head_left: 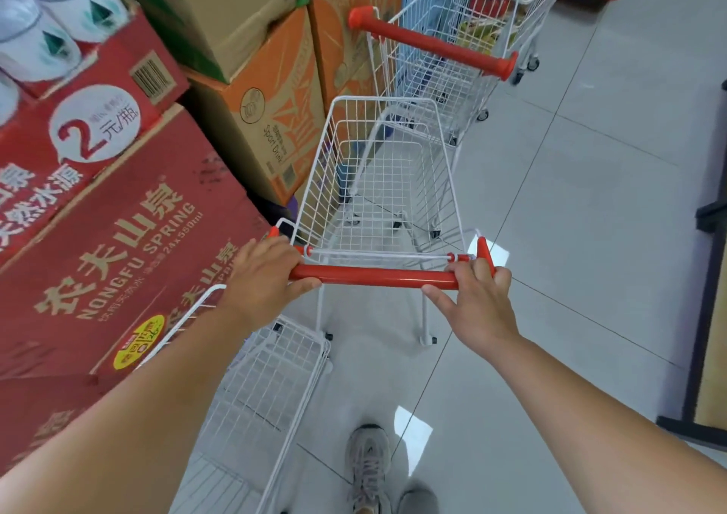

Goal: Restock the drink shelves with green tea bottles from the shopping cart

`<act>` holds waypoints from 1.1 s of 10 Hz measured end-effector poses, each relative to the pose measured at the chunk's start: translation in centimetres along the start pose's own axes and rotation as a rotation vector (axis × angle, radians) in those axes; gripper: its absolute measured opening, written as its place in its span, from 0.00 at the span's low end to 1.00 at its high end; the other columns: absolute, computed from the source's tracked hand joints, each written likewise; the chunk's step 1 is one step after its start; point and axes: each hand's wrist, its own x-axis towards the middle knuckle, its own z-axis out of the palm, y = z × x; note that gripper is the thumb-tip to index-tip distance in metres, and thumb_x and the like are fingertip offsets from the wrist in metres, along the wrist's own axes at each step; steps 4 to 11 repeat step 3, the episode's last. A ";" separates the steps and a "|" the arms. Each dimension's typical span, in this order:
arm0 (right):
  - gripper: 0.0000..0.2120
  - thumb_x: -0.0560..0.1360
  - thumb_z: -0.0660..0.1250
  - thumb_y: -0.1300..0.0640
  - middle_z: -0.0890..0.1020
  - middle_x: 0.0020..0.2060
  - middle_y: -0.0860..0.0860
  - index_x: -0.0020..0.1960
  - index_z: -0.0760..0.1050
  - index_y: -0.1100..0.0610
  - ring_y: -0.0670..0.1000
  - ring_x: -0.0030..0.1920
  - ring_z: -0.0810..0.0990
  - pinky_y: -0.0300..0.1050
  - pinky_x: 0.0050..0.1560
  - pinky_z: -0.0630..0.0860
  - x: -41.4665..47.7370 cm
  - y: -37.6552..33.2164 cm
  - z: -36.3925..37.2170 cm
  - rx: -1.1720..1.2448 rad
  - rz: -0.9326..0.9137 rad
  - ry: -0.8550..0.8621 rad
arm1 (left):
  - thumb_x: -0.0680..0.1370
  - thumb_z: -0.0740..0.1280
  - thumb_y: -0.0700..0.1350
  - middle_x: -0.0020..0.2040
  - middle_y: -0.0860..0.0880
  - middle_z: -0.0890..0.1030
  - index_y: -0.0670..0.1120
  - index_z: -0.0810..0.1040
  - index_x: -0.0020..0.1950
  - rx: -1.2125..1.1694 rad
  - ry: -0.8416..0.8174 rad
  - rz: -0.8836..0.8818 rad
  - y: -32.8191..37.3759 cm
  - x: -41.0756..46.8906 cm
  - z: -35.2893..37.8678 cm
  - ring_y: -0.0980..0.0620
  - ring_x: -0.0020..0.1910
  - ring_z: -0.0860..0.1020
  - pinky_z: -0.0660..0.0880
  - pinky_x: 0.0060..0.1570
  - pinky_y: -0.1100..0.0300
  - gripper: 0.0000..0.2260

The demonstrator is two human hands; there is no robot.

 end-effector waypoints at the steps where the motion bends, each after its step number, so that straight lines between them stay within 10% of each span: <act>1: 0.24 0.76 0.61 0.38 0.67 0.64 0.47 0.67 0.68 0.48 0.55 0.62 0.58 0.40 0.62 0.59 0.0 -0.3 -0.3 0.046 -0.030 -0.039 | 0.77 0.61 0.63 0.68 0.55 0.73 0.53 0.75 0.62 -0.042 0.036 -0.070 0.9 -0.7 0.5 0.52 0.77 0.58 0.50 0.74 0.46 0.19; 3: 0.25 0.77 0.62 0.43 0.59 0.74 0.51 0.72 0.63 0.46 0.60 0.73 0.57 0.58 0.73 0.56 -1.4 0.3 -2.3 0.079 -0.103 0.000 | 0.80 0.65 0.54 0.74 0.51 0.68 0.51 0.71 0.71 -0.199 0.106 -0.186 4.0 -3.2 -1.3 0.48 0.74 0.64 0.62 0.73 0.47 0.21; 11: 0.25 0.77 0.62 0.43 0.59 0.74 0.51 0.72 0.63 0.46 0.60 0.73 0.57 0.58 0.73 0.56 -1.4 0.3 -2.3 0.079 -0.103 0.000 | 0.80 0.65 0.54 0.74 0.51 0.68 0.51 0.71 0.71 -0.199 0.106 -0.186 4.0 -3.2 -1.3 0.48 0.74 0.64 0.62 0.73 0.47 0.21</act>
